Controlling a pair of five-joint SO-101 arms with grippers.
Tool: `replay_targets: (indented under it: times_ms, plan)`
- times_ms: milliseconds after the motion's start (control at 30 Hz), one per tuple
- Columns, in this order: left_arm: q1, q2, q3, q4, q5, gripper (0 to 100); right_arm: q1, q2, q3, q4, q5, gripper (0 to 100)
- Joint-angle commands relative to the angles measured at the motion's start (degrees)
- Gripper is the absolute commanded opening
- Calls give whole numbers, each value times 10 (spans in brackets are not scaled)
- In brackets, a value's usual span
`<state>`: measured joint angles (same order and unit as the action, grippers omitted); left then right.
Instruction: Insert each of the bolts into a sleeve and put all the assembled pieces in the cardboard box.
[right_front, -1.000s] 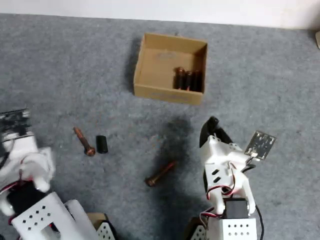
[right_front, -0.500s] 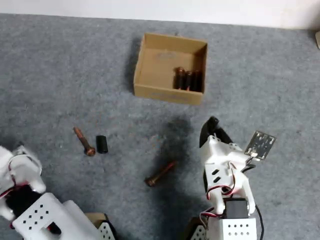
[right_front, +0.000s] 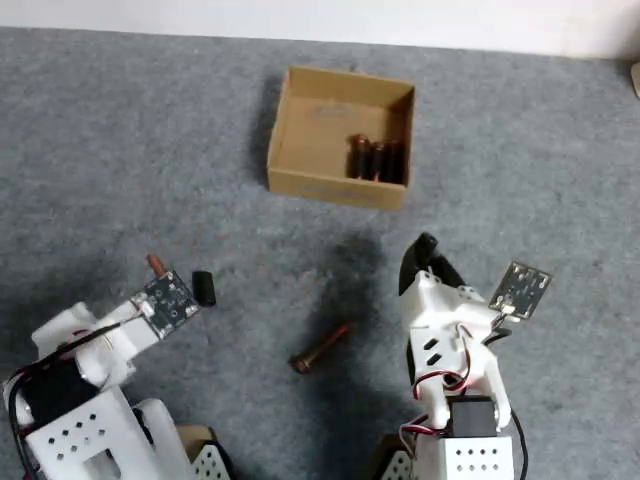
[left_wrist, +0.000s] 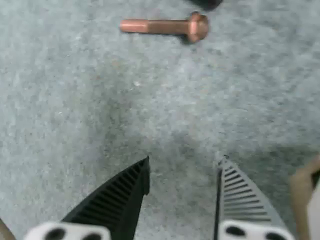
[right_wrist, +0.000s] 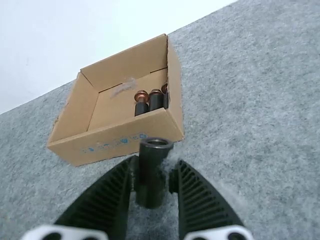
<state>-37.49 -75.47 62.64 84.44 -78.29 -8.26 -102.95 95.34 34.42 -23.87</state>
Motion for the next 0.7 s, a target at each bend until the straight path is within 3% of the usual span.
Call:
replay_targets:
  times_ms: [0, 167, 333, 500, 667]
  plan:
    - [29, 13, -32, -4, -606, 211, 3, -3, 4, -19, 8, 4]
    - [117, 61, -62, -5, -563, 211, 3, -3, 4, -19, 8, 4]
    - [187, 198, -178, 106, -499, 211, 3, -3, 4, -19, 8, 4]
    - [212, 414, -265, 144, -406, 211, 3, -3, 4, -19, 8, 4]
    - [206, 589, -348, 161, -407, 211, 3, -3, 4, -19, 8, 4]
